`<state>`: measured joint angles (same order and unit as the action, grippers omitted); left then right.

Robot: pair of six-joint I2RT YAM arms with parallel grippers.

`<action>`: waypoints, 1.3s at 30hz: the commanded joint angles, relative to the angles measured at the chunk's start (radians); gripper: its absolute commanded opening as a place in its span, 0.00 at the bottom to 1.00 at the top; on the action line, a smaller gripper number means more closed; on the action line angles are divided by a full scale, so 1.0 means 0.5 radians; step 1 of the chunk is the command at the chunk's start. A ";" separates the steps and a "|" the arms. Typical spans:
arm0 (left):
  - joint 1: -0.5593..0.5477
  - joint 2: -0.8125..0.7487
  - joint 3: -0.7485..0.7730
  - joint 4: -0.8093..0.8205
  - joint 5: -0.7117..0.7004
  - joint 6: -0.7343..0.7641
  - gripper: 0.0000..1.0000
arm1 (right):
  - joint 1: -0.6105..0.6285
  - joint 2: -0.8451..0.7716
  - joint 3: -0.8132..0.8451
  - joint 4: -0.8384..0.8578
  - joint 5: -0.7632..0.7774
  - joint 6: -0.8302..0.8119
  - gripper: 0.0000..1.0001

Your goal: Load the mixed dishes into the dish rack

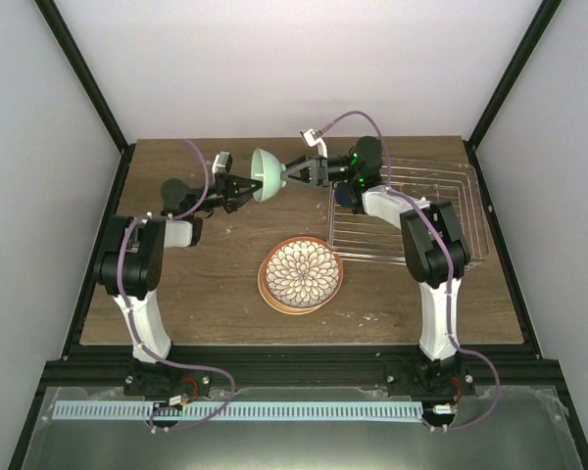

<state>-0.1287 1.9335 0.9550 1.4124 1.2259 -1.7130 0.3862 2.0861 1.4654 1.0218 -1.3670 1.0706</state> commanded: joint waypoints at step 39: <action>0.015 0.216 0.232 0.224 -0.105 0.056 0.11 | 0.062 0.322 0.430 -0.410 0.014 -0.258 0.48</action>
<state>-0.1032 2.0308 1.0290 1.4254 1.2186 -1.7096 0.3859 2.1998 1.6127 0.9070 -1.3956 0.9874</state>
